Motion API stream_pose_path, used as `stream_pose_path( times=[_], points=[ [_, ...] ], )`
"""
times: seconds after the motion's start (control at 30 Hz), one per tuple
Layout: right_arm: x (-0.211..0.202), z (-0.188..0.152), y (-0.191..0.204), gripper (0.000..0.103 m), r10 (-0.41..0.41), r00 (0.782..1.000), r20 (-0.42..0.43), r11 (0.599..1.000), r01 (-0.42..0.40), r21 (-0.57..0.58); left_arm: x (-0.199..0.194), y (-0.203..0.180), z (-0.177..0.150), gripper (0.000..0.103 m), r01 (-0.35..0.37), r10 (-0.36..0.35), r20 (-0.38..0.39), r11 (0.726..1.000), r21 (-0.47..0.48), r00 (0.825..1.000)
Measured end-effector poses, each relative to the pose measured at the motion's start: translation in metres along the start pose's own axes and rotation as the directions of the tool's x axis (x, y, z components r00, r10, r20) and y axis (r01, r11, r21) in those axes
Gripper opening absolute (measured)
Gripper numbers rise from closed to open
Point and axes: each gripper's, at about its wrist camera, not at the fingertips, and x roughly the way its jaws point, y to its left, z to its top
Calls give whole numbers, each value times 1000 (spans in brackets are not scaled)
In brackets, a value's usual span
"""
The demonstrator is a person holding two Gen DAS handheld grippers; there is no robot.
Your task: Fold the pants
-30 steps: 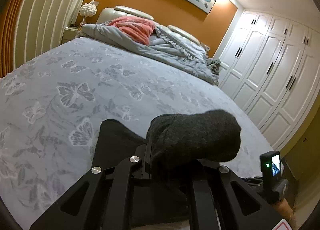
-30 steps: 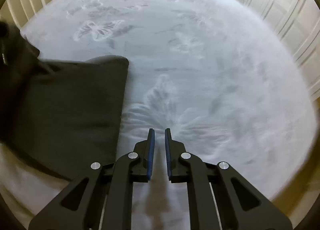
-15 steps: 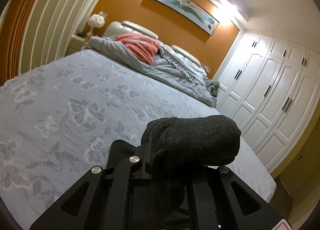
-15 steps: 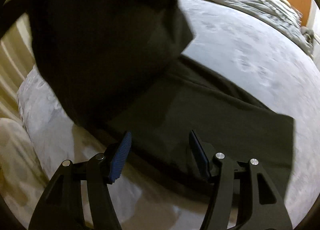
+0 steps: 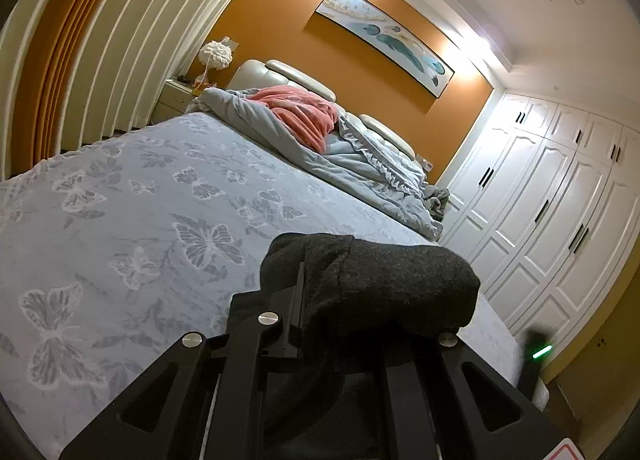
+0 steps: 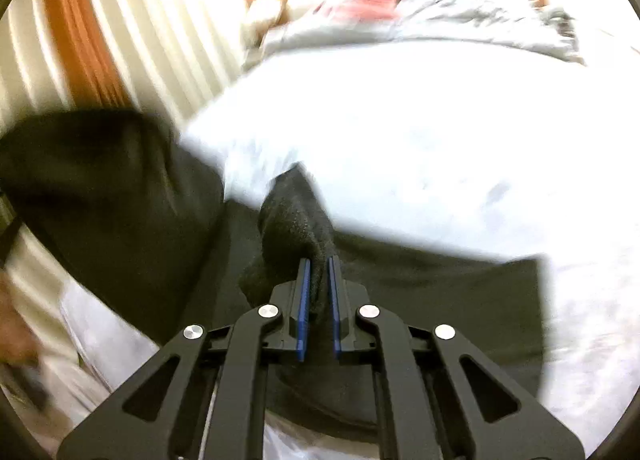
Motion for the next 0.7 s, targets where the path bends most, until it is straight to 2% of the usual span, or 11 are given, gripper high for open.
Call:
stream_pose_path(
  times=[0.07, 0.13, 0.2, 0.23, 0.27, 0.3, 0.37, 0.4, 0.47, 0.6, 0.7],
  points=[
    [-17, 9, -1, 8, 14, 999, 32, 1000, -14, -4, 1, -2, 0, 6, 9, -9, -4, 1000, 3, 1000],
    [-5, 7, 15, 8, 29, 1000, -7, 998, -29, -55, 3, -6, -1, 6, 19, -19, -4, 1000, 6, 1000],
    [44, -14, 45, 17, 74, 976, -206, 980, -109, -163, 6, -10, -2, 6, 35, -35, -6, 999, 1, 999],
    [79, -38, 60, 19, 73, 933, -352, 964, -156, -213, 8, -11, -3, 6, 41, -41, -10, 999, 0, 999],
    [92, -48, 62, 19, 41, 913, -405, 960, -149, -239, 9, -13, -4, 6, 47, -47, -14, 999, 0, 999],
    [96, -56, 62, 19, 4, 912, -411, 960, -120, -255, 11, -16, -5, 6, 60, -60, -20, 998, -2, 998],
    [83, -51, 44, 24, 66, 925, -374, 975, -140, -174, 14, -22, -9, 6, 72, -72, -31, 997, 17, 997],
    [70, -43, 26, 51, 140, 927, -349, 982, -175, -71, 16, -26, -11, 6, 75, -73, -39, 997, 33, 997],
    [50, -33, 8, 71, 139, 945, -294, 988, -152, -22, 23, -35, -16, 6, 90, -86, -65, 994, 60, 994],
    [1, -17, -43, 70, -13, 977, -211, 1000, 10, -15, 42, -56, -29, 6, 153, -146, -119, 986, 58, 982],
    [-19, -13, -91, 70, -100, 975, -199, 993, 110, 42, 73, -90, -68, 15, 203, -157, -323, 973, 113, 933]
  ],
)
